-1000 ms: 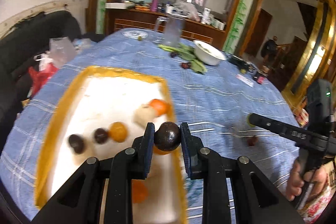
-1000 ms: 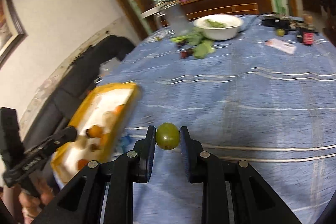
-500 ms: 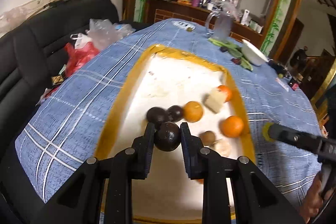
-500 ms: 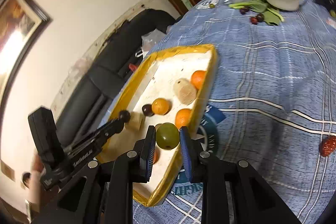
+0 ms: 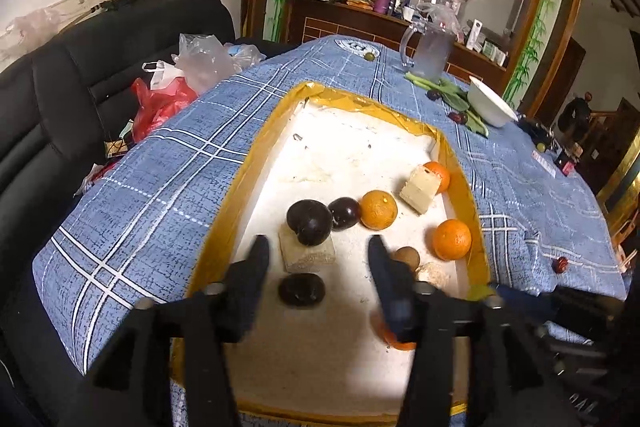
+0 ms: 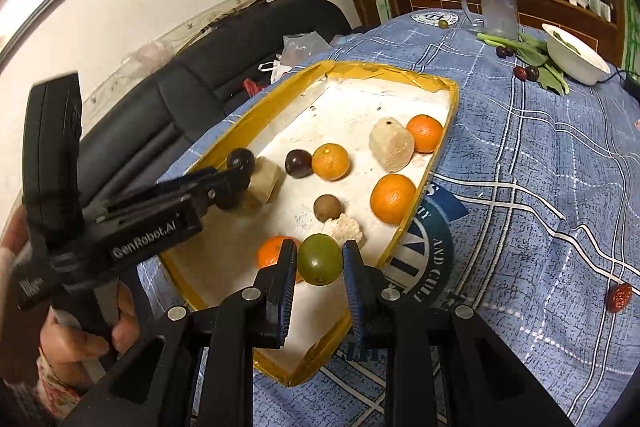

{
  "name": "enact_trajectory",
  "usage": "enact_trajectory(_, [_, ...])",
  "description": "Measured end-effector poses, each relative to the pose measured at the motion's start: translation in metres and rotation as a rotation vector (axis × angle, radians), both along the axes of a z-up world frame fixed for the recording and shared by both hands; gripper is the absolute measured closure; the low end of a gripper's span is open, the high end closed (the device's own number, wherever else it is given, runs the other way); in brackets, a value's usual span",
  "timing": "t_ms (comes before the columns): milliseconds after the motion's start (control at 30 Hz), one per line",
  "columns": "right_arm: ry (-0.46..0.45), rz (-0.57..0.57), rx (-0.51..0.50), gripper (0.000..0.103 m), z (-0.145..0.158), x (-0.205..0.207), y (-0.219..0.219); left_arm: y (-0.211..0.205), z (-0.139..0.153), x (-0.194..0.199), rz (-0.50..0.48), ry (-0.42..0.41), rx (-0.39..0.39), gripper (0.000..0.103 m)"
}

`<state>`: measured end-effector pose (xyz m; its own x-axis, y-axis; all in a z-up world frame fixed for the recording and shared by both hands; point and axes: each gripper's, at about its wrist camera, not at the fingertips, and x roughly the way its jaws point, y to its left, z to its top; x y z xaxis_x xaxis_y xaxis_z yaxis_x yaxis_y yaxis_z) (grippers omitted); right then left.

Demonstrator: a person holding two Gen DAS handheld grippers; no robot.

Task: Organize fruits
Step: 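Carry the plum and grape over the tray and open both tools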

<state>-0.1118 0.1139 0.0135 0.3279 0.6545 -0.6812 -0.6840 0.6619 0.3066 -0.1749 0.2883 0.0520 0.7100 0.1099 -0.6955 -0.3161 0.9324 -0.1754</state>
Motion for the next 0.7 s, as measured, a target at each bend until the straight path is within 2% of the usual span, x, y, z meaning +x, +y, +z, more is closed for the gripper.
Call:
enact_trajectory(100, [0.009,0.003,-0.010,0.076,-0.004,-0.002,0.002,-0.001,0.004,-0.003,-0.003,-0.013,-0.009,0.039])
enact_trajectory(233, [0.023,0.002,0.003,0.058,-0.005,-0.003,0.000,-0.006,0.009,-0.006,-0.008,-0.024,0.009,0.033])
enact_trajectory(400, [-0.010,-0.008,0.000,0.054,0.002,-0.010,-0.003,-0.017,0.015,-0.010,-0.015,-0.031,0.045,0.028])
enact_trajectory(700, [-0.007,-0.059,0.008,0.051,0.004,-0.014,-0.029,-0.039,0.027,-0.016,-0.041,-0.037,0.097,0.026])
